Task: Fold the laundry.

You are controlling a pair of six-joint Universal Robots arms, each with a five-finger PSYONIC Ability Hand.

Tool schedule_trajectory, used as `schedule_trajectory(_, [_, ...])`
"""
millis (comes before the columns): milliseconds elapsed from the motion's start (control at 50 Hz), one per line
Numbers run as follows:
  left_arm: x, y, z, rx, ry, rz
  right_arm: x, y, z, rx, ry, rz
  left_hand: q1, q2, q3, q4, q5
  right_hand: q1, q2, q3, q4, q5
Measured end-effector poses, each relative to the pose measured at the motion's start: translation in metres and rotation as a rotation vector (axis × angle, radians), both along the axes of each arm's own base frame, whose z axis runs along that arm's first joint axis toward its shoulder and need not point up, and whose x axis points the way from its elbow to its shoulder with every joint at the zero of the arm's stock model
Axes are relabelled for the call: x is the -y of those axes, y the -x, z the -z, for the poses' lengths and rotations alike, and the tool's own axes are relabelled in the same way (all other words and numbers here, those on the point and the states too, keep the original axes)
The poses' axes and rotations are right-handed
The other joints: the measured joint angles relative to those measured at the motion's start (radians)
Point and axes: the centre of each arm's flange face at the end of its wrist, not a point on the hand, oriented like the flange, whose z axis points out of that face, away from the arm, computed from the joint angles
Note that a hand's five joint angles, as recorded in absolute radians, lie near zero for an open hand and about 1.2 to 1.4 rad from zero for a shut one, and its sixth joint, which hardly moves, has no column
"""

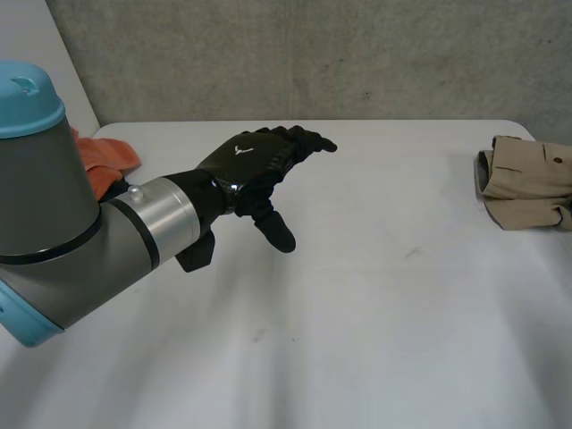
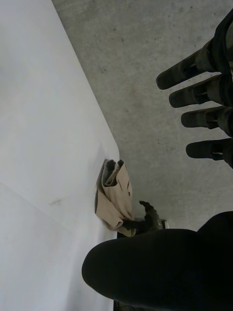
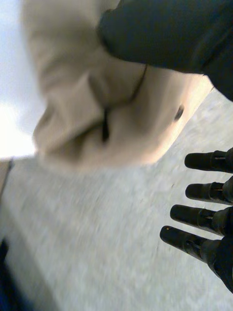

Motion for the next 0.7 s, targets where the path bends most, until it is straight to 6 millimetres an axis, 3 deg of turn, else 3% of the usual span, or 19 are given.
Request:
schedule_trajectory(80, [0.000,0.000,-0.001,-0.001,0.003,0.000,-0.007,0.008,-0.023,-0.153,-0.029,0.063,0.000,0.000,0.000,0.000,0.000,0.000,0.000,0.000,0.000,-0.008])
schedule_trajectory(140, [0.000,-0.001,-0.004,-0.005,0.012,0.000,-0.016,0.012,-0.063,-0.331,-0.021,0.113,0.000,0.000,0.000,0.000,0.000,0.000,0.000,0.000,0.000,-0.009])
schedule_trajectory(240, [0.000,-0.002,-0.009,-0.013,0.028,-0.002,-0.024,-0.004,-0.103,-0.407,0.045,0.111,0.000,0.000,0.000,0.000,0.000,0.000,0.000,0.000,0.000,-0.009])
schedule_trajectory(260, [-0.001,-0.002,-0.011,-0.015,0.032,-0.004,-0.031,-0.028,-0.121,-0.406,0.098,0.075,0.000,0.000,0.000,0.000,0.000,0.000,0.000,0.000,0.000,-0.009])
schedule_trajectory(340, [0.000,-0.004,-0.015,-0.020,0.044,-0.014,-0.048,-0.087,-0.142,-0.348,0.183,-0.060,0.000,0.000,0.000,0.000,0.000,0.000,0.000,0.000,0.000,-0.009])
schedule_trajectory(360, [0.001,-0.006,-0.016,-0.021,0.049,-0.024,-0.057,-0.111,-0.144,-0.314,0.201,-0.129,0.000,0.000,0.000,0.000,0.000,0.000,0.000,0.000,0.000,-0.008])
schedule_trajectory(420, [0.011,-0.013,-0.018,-0.020,0.065,-0.074,-0.090,-0.177,-0.141,-0.205,0.210,-0.354,0.000,0.000,0.000,0.000,0.000,0.000,0.000,0.000,0.000,-0.009])
schedule_trajectory(440, [0.012,-0.014,-0.018,-0.020,0.067,-0.081,-0.093,-0.182,-0.140,-0.196,0.208,-0.375,0.000,0.000,0.000,0.000,0.000,0.000,0.000,0.000,0.000,-0.009])
schedule_trajectory(500, [0.035,-0.031,-0.019,-0.018,0.085,-0.175,-0.144,-0.238,-0.128,-0.092,0.157,-0.622,0.000,0.000,0.000,0.000,0.000,0.000,0.000,0.000,0.000,-0.009])
schedule_trajectory(580, [0.071,-0.059,-0.015,-0.005,0.107,-0.299,-0.208,-0.278,-0.101,-0.024,0.048,-0.848,0.000,0.000,0.000,0.000,0.000,0.000,0.000,-0.001,0.000,-0.009])
schedule_trajectory(620, [0.095,-0.076,-0.009,0.016,0.129,-0.365,-0.236,-0.289,-0.083,-0.010,-0.019,-0.926,0.000,0.000,0.000,0.000,0.000,0.000,0.000,-0.001,0.000,-0.009])
schedule_trajectory(700, [0.137,-0.112,0.007,0.094,0.188,-0.472,-0.272,-0.294,-0.055,-0.008,-0.127,-0.994,0.000,0.000,0.000,0.000,0.000,0.000,0.000,-0.001,0.000,-0.009])
